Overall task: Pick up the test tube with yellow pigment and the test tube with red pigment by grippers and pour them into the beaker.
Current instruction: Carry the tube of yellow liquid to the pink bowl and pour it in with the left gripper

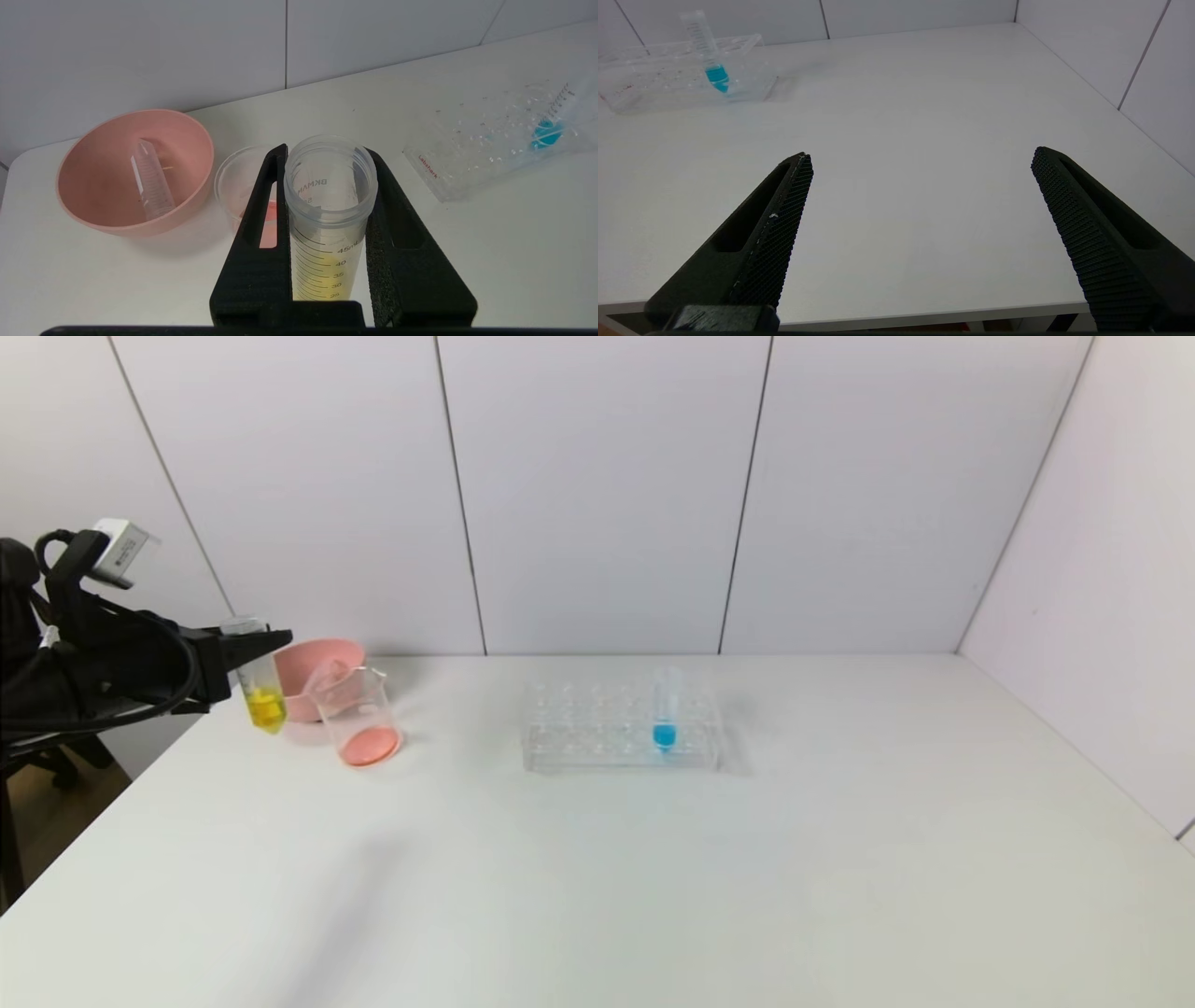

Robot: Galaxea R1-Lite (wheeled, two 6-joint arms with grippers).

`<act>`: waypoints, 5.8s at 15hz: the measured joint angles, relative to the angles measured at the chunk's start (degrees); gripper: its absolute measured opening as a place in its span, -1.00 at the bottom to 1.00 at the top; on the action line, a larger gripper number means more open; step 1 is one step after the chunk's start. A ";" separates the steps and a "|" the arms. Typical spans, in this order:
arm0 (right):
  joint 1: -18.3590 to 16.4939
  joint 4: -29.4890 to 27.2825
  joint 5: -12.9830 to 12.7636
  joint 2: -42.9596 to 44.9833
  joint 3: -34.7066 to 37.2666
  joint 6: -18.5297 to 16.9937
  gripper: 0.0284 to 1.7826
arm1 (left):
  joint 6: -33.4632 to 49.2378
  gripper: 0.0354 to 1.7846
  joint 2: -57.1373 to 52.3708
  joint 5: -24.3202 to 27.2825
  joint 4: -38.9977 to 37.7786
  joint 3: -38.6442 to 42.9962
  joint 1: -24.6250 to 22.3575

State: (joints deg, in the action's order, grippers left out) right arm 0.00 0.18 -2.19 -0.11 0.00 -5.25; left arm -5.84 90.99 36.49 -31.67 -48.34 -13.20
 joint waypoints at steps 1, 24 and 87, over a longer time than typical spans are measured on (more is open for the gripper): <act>0.00 -0.02 0.00 0.01 0.00 0.00 0.92 | -2.54 -0.52 1.10 1.63 3.12 -2.02 -1.57; 0.00 0.00 0.00 0.01 0.00 0.02 0.92 | -36.00 -0.52 26.32 -9.64 64.91 -57.65 3.51; 0.00 0.00 0.00 0.01 0.00 0.00 0.92 | -51.41 -0.52 31.20 -65.83 83.65 -66.19 20.39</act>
State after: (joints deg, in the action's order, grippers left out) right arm 0.00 0.18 -2.19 -0.10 0.00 -5.25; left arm -57.25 122.19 -29.34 51.98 -114.53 7.19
